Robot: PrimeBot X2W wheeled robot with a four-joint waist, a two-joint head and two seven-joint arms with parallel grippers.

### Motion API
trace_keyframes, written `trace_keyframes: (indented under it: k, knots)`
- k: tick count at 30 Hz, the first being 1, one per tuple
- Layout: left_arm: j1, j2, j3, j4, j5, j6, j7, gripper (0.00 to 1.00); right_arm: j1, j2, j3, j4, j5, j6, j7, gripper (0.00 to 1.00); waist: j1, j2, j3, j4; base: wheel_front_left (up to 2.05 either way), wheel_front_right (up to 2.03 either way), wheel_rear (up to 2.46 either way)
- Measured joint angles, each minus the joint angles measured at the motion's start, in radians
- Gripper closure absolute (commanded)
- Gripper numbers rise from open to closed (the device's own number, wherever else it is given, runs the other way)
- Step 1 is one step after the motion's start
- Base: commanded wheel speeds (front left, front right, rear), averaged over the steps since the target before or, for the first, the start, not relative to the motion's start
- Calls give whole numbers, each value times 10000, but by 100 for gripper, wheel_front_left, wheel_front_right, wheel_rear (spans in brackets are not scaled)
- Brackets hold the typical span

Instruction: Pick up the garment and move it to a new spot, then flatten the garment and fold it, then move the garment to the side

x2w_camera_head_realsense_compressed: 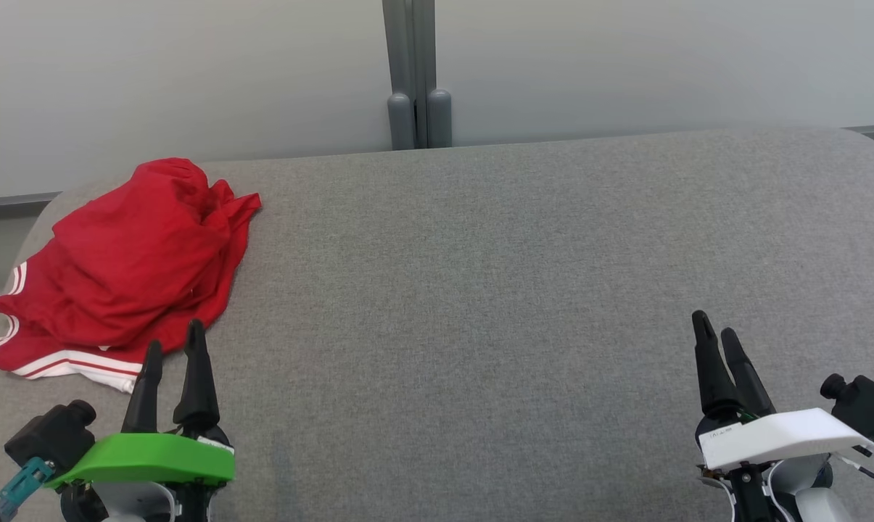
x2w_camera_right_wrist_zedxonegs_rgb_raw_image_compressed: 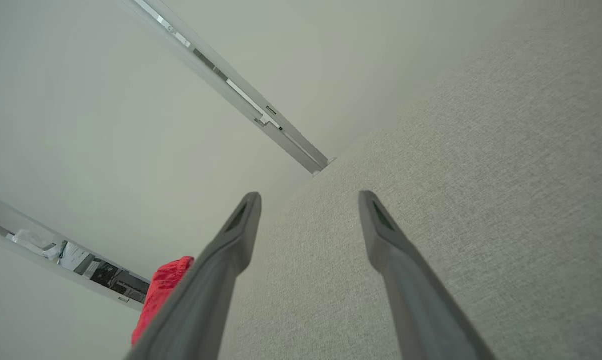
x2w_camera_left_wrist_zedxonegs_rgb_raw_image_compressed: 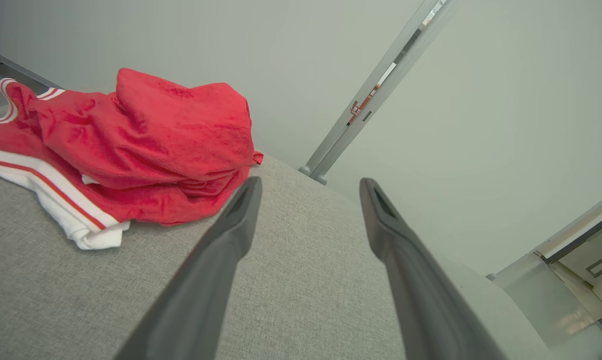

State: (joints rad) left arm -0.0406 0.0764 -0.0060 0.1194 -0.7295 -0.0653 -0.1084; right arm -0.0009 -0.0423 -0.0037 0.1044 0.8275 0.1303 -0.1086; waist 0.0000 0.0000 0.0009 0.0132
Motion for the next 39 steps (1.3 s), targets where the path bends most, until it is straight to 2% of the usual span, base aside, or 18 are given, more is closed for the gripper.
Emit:
trace_keyframes:
  k: [19, 39]
  knots:
    - [105, 165, -334, -142, 2050, 228, -470, 0, 176, -19, 117, -255, -2222, 0, -428, 0, 0, 0, -14, 61, 0, 0, 0]
    - [247, 368, -612, -594, 3724, 594, -334, 0, 388, -33, -94, -740, -4180, 2, -439, 0, 0, 0, -60, 127, 0, 0, 0]
